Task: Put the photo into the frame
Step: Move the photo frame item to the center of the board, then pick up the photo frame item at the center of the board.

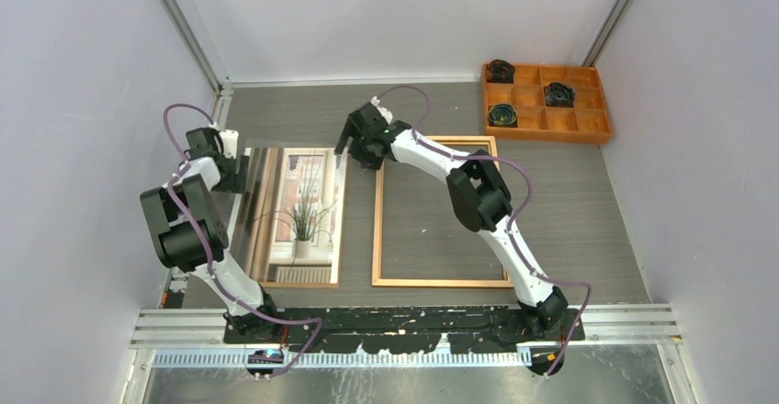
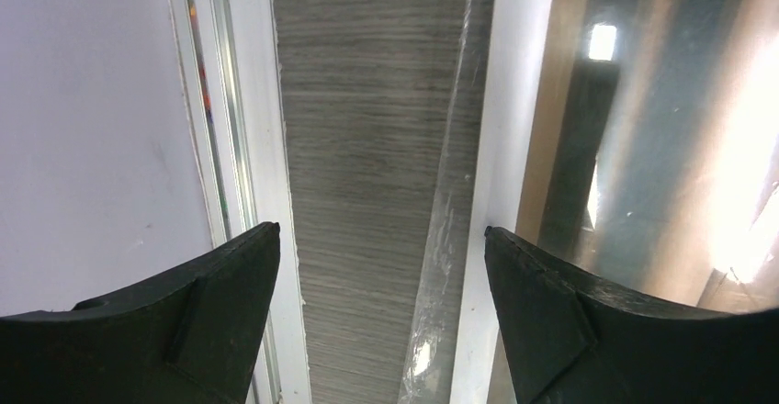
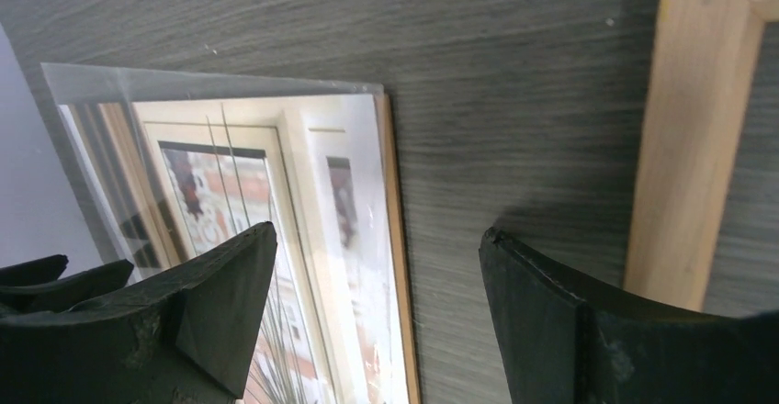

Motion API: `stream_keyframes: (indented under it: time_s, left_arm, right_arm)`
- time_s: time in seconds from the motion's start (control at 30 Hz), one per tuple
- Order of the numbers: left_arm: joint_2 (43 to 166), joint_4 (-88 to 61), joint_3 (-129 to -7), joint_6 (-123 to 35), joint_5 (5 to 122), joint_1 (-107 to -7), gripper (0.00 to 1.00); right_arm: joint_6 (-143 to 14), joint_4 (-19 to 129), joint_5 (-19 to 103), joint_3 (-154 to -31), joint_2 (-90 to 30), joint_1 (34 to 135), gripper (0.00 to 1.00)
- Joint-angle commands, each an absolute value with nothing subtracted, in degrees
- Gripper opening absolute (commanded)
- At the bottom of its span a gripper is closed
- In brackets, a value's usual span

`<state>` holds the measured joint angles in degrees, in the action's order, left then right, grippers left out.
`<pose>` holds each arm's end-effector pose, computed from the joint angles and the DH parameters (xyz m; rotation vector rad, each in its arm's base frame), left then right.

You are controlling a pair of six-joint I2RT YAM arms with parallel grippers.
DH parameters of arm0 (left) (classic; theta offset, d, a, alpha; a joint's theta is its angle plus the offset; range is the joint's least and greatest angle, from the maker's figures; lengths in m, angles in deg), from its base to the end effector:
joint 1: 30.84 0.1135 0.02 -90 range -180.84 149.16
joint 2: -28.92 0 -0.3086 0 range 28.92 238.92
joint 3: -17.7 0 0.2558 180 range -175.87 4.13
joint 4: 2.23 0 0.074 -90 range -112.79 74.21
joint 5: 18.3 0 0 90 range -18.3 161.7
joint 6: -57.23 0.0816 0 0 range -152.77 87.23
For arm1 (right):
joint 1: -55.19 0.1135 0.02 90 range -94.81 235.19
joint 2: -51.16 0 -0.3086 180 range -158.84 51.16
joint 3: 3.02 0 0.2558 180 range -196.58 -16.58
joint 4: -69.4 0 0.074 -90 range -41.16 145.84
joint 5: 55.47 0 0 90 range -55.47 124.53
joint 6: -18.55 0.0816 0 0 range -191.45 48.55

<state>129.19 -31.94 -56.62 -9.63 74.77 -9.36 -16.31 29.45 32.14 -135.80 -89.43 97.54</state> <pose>0.3639 0.1479 0.1768 0.0160 2.5827 0.3670 0.4578 0.4127 0.1595 0.3028 2.5183 0.7017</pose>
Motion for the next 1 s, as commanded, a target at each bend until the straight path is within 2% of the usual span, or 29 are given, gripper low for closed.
stream_keyframes:
  time_s: [0.0,0.4,0.7,0.77,0.97]
  left_arm:
    - [130.19,-30.98,-53.89,-9.3,75.74,-11.43,0.84]
    - [130.57,-29.11,-51.63,-8.09,74.97,-14.04,0.85]
    - [124.0,-46.21,-64.18,-11.62,63.18,-10.43,0.89]
    - [123.3,-45.71,-65.62,-10.71,64.75,-9.18,0.89]
    - [125.92,-33.47,-61.48,-5.26,79.37,-8.75,0.86]
  right_arm:
    - [-15.95,28.97,31.98,-139.37,-93.45,97.24,0.86]
    - [-14.0,34.96,34.75,-140.23,-96.14,96.04,0.85]
    - [-13.24,36.13,36.16,-135.21,-93.3,96.35,0.85]
    - [-13.26,36.52,36.05,-132.75,-92.01,96.67,0.85]
    - [-13.08,36.65,36.28,-129.71,-90.33,97.4,0.85]
